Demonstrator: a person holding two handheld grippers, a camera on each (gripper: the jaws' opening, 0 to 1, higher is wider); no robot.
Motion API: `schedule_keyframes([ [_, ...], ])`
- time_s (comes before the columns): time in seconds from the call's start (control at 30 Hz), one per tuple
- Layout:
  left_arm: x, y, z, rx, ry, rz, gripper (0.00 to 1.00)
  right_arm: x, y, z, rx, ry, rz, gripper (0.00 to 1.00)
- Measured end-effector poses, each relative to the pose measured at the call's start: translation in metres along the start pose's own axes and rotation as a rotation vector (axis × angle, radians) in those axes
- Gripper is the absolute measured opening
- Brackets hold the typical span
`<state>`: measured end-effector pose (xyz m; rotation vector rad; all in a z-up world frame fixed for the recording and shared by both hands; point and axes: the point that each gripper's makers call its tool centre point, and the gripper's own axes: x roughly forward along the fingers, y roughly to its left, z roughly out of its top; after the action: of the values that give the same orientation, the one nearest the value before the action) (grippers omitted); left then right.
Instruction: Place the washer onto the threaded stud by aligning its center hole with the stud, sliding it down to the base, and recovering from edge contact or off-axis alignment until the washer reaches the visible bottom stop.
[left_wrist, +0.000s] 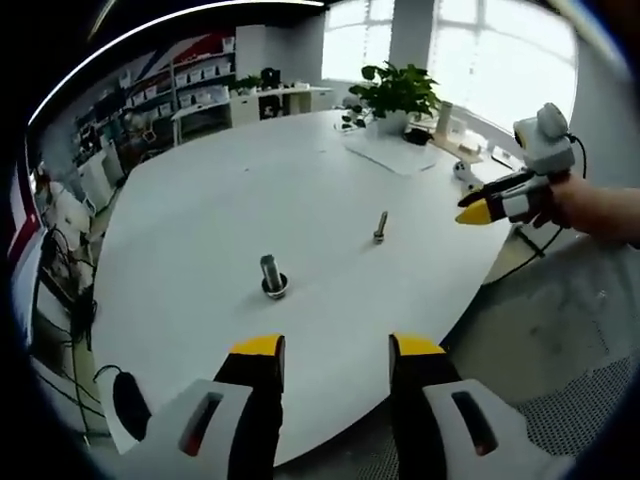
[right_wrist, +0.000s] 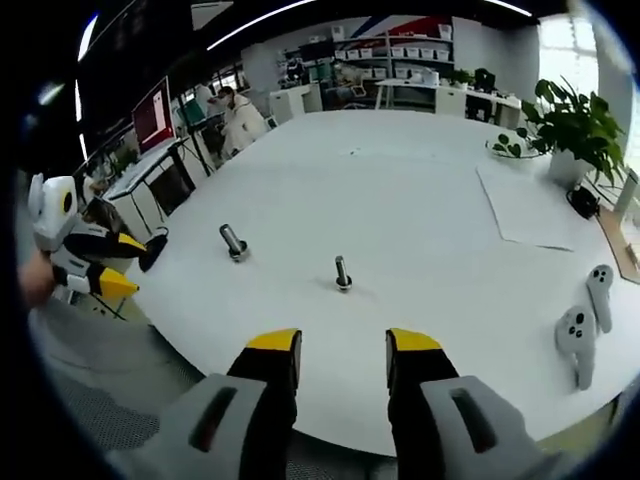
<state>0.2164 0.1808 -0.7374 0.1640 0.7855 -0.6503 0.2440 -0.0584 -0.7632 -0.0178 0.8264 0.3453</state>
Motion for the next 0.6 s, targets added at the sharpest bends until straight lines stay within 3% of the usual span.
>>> schedule_keyframes([
  [0.2, -0.0014, 0.0021, 0.0011, -0.004, -0.007, 0.009, 0.41, 0.0017, -0.0044, -0.0004, -0.008, -0.004, -0.019, 0.35],
  [0.3, -0.0011, 0.0053, -0.0005, 0.052, 0.007, 0.041, 0.46, 0.0026, -0.0048, -0.0013, -0.009, -0.001, -0.020, 0.35],
  [0.6, 0.0003, -0.0018, 0.0002, 0.031, 0.002, 0.000, 0.46, 0.0068, -0.0066, -0.0031, -0.047, 0.016, -0.036, 0.35],
])
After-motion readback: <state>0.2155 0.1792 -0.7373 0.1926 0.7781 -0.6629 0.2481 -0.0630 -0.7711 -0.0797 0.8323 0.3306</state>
